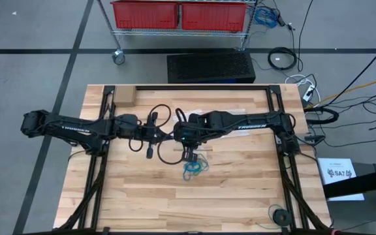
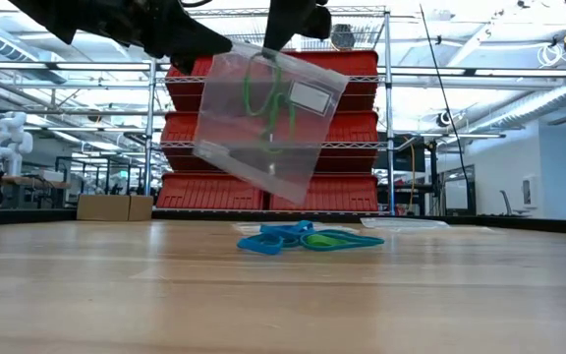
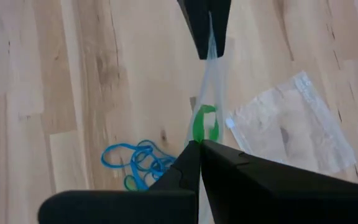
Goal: Sort rubber bands
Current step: Put the green rubber band in the transparent zip bag
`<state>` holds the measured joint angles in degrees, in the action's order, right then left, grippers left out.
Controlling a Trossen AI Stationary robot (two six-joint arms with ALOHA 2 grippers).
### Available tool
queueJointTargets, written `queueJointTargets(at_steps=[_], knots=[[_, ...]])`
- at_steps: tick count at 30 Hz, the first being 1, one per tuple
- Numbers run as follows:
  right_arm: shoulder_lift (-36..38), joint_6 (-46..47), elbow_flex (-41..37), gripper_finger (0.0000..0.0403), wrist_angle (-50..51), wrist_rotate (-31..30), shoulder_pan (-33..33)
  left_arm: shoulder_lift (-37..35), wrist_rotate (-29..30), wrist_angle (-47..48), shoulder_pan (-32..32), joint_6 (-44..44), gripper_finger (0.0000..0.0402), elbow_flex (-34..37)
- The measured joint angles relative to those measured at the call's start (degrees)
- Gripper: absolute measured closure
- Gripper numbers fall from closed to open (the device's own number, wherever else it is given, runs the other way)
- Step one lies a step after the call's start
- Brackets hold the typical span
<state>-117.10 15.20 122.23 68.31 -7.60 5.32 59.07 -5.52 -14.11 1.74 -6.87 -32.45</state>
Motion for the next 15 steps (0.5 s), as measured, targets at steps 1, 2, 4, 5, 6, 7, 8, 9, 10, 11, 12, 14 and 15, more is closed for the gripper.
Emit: queueJointTargets(at_steps=[1,2,4,5,6,7,8,9,10,11,12,14,15], knots=[[0.0,0.0,0.0,0.0403,0.0,0.0,-0.1,0.0,0.0,0.0,0.0,0.0,0.0401,0.0],[0.0,0.0,0.0,0.0403,-0.1,-0.1,-0.2,0.0,0.0,0.0,0.0,0.0,0.0401,0.0],[0.0,0.0,0.0,0.0403,-1.2,-0.7,-0.6,0.0,0.0,0.0,0.0,0.0,0.0401,0.0],[0.0,0.0,0.0,0.0402,-1.6,-1.3,-0.8,0.0,0.0,0.0,0.0,0.0,0.0401,0.0],[0.0,0.0,0.0,0.04,-1.6,-1.5,-0.9,0.0,0.0,0.0,0.0,0.1,0.0401,0.0],[0.0,0.0,0.0,0.0398,-1.7,-1.5,-1.2,0.0,0.0,0.0,0.0,0.1,0.0401,0.0],[0.0,-0.1,0.0,0.0394,-2.0,-1.5,-1.3,0.0,0.0,0.0,0.0,0.1,0.0401,0.0],[-0.1,-0.4,0.0,0.0389,-2.3,-1.5,-1.3,0.0,0.0,-0.1,0.0,0.1,0.0401,0.0],[-0.3,-0.9,0.1,0.0383,-2.6,-1.5,-1.3,0.0,0.0,-0.2,0.0,0.1,0.0401,0.0],[-0.5,-1.2,0.1,0.0376,-2.8,-1.5,-1.3,0.0,0.0,-0.3,0.0,0.1,0.0401,0.0],[-0.8,-1.4,0.1,0.0368,-2.9,-1.4,-1.3,0.0,0.0,-0.5,0.0,0.1,0.0401,0.0],[-1.6,-2.5,0.1,0.0349,-4.0,-1.2,-1.2,0.0,0.0,-0.5,0.0,0.1,0.0401,0.0],[-2.0,-2.9,0.1,0.0338,-4.1,-1.0,-1.2,0.0,0.0,-0.5,0.0,0.1,0.0401,0.0]])
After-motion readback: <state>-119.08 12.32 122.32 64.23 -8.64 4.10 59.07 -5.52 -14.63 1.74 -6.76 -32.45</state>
